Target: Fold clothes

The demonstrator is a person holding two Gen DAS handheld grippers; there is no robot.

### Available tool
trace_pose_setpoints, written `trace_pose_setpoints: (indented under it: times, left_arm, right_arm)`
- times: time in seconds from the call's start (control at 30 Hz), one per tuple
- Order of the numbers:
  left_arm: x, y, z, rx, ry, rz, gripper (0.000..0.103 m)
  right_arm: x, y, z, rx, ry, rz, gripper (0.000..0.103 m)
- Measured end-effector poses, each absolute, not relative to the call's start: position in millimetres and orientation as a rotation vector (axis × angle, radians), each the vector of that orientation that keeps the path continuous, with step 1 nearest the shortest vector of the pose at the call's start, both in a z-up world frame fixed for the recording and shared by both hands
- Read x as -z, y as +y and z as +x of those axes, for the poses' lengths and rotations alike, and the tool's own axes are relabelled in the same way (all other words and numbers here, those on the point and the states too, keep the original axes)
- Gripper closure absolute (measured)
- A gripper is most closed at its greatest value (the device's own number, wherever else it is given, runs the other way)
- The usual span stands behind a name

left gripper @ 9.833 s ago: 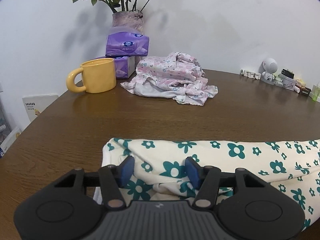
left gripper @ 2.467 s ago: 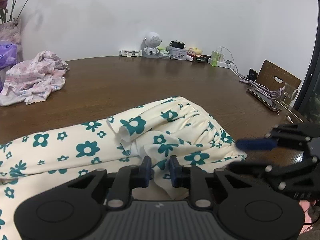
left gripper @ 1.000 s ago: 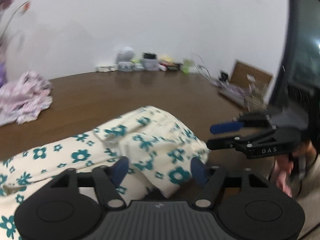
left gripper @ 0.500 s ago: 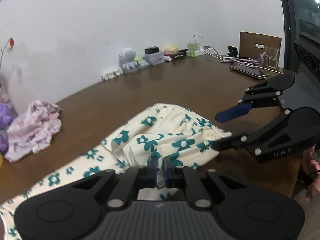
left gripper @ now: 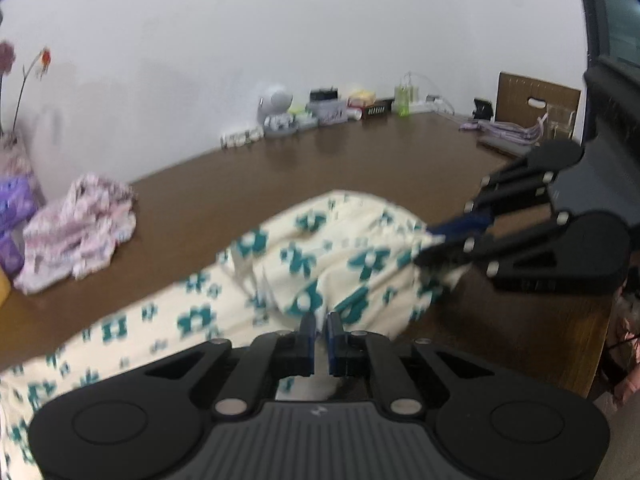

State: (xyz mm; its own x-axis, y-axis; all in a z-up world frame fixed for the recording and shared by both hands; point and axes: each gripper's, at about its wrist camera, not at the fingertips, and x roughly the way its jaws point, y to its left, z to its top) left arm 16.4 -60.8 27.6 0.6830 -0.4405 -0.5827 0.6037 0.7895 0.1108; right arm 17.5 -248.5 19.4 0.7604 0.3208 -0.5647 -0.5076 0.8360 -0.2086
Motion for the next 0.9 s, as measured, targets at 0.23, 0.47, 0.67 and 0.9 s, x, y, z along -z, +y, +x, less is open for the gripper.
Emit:
trace_pose_setpoints:
  times: [0.23,0.47,0.67,0.9]
  left_arm:
    - [-39.3,-63.4,7.9,0.633,0.480,0.338,0.043]
    - [-22.6,-103.2,21.5,0.650,0.522,0.537,0.075]
    - [-28.0,-98.0,18.7,0.656,0.486,0.533,0.090]
    - [-28.4,-93.2,15.6,0.643,0.465,0.534,0.090]
  right_arm:
    - [-7.3,-237.1,14.0,-0.437,0.529,-0.447,0.094]
    - [-4.1,-234.6,9.4,-0.411,0.502,-0.461,0.092]
    - [-12.6,-250.3,2.7,-0.433,0.503,-0.398,0.078]
    - [-15.4,-246.3,1.4,-0.463,0.504,-0.460,0.078]
